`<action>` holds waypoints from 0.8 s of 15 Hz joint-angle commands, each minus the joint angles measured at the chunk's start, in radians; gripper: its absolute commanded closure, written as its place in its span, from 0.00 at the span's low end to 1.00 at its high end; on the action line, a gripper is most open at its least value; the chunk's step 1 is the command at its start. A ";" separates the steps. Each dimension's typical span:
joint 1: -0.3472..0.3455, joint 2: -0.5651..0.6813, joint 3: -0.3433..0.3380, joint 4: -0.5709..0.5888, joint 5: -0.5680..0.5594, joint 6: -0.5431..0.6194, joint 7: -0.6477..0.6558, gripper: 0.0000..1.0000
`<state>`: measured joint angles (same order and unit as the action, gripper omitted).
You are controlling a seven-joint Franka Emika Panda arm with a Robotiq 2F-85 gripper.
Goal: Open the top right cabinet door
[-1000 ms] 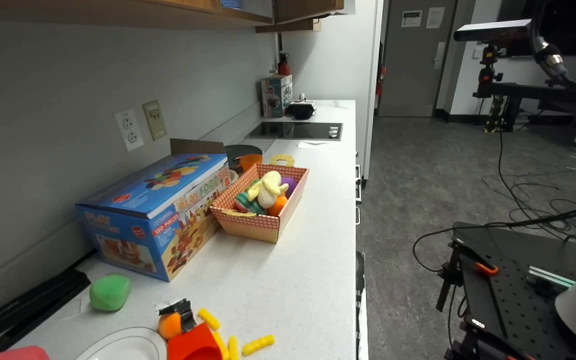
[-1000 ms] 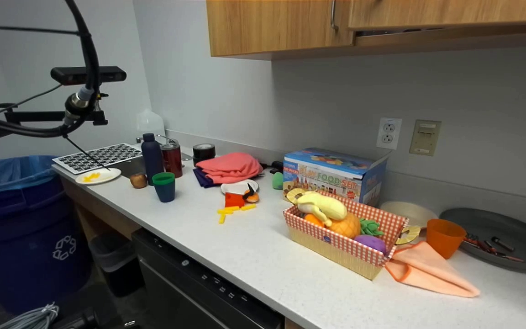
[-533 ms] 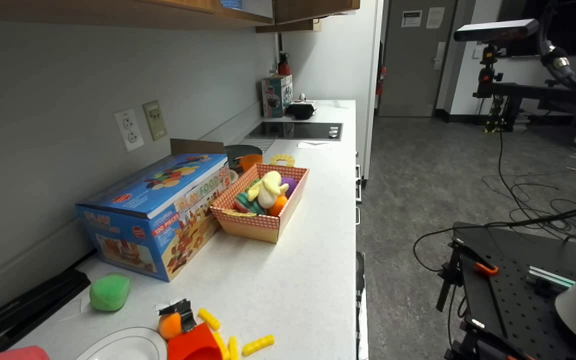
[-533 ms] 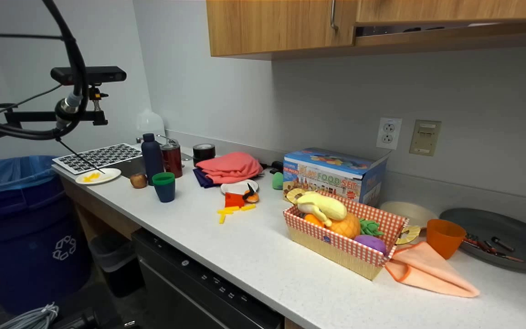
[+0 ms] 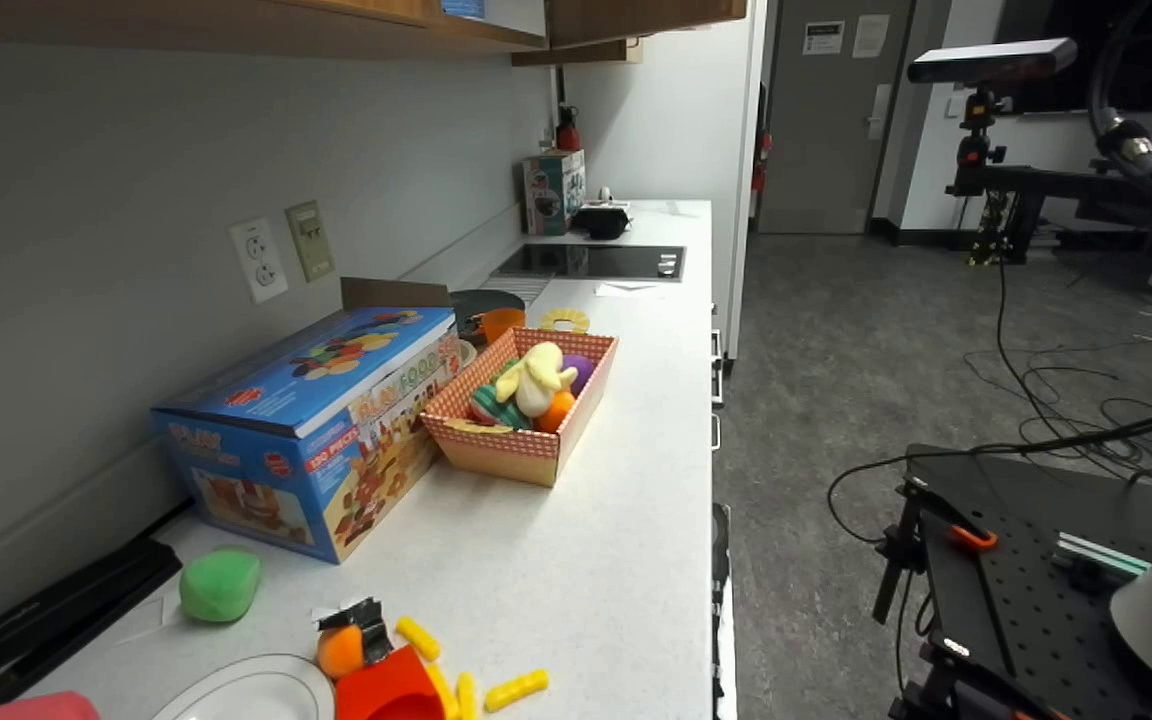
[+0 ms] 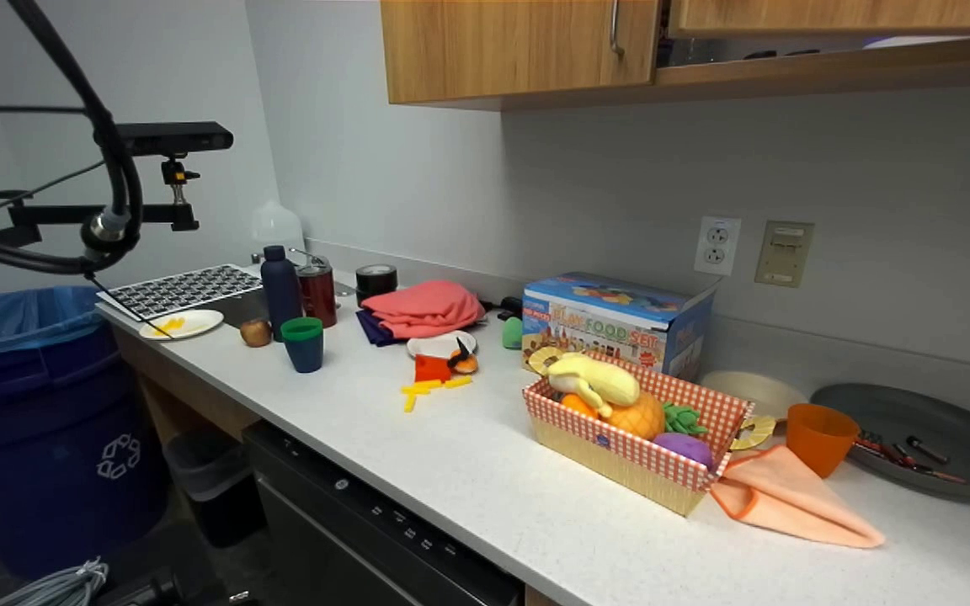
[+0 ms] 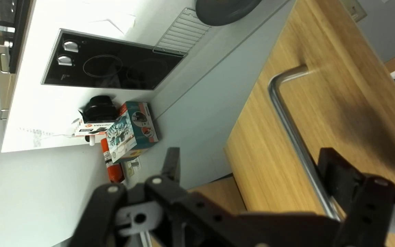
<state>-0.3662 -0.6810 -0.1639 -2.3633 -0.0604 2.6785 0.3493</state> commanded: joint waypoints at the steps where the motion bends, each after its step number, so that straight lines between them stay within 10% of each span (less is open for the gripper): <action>1: -0.021 -0.003 0.012 -0.010 0.029 0.017 -0.019 0.00; 5: -0.039 -0.019 0.010 -0.029 0.029 0.030 -0.019 0.00; 7: 0.075 0.077 0.039 0.151 0.082 -0.097 -0.052 0.00; 12: 0.089 0.250 0.093 0.421 -0.001 -0.322 -0.072 0.00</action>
<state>-0.2803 -0.5596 -0.0848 -2.1278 -0.0343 2.4657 0.3010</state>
